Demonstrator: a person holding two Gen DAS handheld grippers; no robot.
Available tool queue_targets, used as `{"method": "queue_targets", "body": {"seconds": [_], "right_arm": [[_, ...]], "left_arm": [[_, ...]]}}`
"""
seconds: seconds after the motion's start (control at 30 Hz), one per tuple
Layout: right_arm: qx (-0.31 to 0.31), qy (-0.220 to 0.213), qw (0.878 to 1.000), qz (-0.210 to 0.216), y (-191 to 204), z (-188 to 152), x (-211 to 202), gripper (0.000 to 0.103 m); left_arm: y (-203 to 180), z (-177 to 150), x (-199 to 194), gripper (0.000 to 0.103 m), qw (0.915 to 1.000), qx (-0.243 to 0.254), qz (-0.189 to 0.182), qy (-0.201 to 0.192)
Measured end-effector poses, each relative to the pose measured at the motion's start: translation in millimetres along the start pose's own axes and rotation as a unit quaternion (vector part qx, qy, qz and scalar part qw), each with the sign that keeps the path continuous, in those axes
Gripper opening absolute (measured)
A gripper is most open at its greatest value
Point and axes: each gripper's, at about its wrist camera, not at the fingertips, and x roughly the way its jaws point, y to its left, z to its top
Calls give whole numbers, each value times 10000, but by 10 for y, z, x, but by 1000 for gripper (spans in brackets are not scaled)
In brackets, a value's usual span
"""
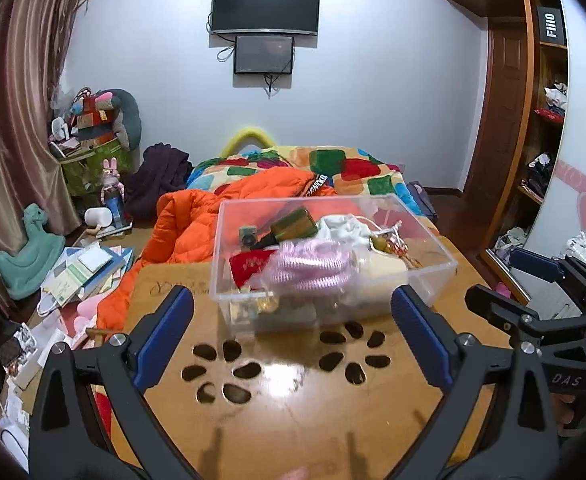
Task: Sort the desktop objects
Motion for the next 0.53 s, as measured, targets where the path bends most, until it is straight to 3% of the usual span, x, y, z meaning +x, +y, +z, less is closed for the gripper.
{"method": "queue_targets", "body": {"seconds": [0.53], "right_arm": [[183, 89, 9998, 17, 10, -230, -128, 87]], "left_arm": [[-110, -247, -166, 101, 9999, -36, -96, 18]]}}
